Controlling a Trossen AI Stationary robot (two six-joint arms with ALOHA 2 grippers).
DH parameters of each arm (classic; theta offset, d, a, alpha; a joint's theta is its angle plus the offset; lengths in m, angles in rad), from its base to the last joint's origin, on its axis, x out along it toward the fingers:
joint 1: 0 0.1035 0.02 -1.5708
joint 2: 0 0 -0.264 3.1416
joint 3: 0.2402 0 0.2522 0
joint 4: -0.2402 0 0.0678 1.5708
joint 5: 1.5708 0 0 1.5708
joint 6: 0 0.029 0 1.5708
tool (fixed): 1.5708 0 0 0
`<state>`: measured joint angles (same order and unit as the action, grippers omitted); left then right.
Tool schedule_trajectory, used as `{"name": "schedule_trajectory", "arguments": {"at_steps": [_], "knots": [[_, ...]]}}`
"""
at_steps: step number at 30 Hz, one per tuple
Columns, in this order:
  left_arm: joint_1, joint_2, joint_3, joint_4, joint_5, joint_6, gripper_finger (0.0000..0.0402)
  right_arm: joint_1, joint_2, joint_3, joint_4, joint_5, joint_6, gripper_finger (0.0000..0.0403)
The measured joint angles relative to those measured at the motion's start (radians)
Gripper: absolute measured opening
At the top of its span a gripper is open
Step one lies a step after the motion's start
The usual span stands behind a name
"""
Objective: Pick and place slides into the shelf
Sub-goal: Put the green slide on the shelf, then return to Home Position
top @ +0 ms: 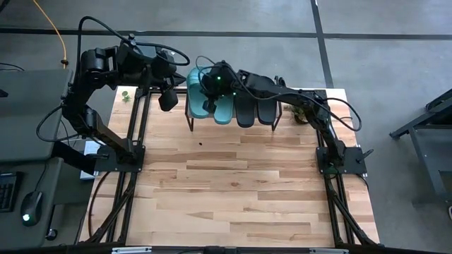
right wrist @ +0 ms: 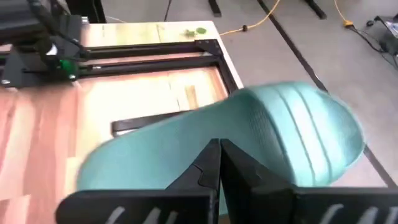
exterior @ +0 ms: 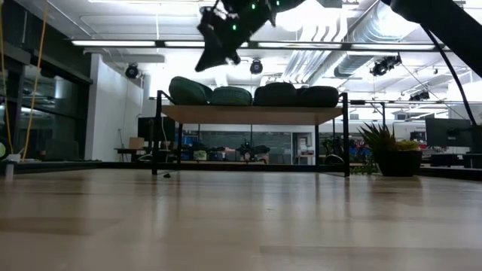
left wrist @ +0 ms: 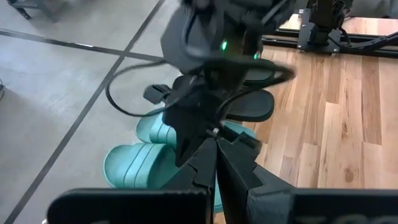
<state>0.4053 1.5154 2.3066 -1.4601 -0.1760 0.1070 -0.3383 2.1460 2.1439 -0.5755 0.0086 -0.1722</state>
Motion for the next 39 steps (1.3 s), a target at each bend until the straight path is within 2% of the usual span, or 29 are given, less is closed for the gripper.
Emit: {"name": "schedule_trajectory", "arguments": {"at_steps": [5, 8, 14, 18, 24, 30, 39], "knots": [[0.000, -0.005, 0.000, 0.003, 0.000, 0.001, 0.0003, 0.021, -0.001, 0.141, -0.096, -0.002, -0.012, 0.0000], [0.000, -0.020, 0.000, 0.014, 0.000, 0.002, 0.0003, 0.028, 0.000, 0.207, -0.165, -0.045, -0.012, 0.0000], [0.000, -0.068, 0.000, 0.026, 0.021, 0.011, 0.0003, 0.025, -0.037, 0.192, -0.171, -0.261, -0.012, 0.0000], [0.000, -0.108, 0.000, 0.028, 0.051, 0.020, 0.0003, 0.025, -0.043, 0.192, -0.178, -0.354, -0.012, 0.0000], [0.000, -0.140, 0.000, 0.009, 0.165, 0.023, 0.0003, 0.015, -0.042, 0.191, -0.140, -0.567, 0.029, 0.0000], [-0.001, -0.148, 0.000, -0.038, 0.223, 0.027, 0.0003, -0.001, -0.043, 0.191, -0.109, -0.571, 0.169, 0.0000], [0.000, -0.151, 0.000, -0.060, 0.247, 0.019, 0.0003, 0.019, -0.042, 0.190, -0.152, -0.575, 0.138, 0.0000]]}}
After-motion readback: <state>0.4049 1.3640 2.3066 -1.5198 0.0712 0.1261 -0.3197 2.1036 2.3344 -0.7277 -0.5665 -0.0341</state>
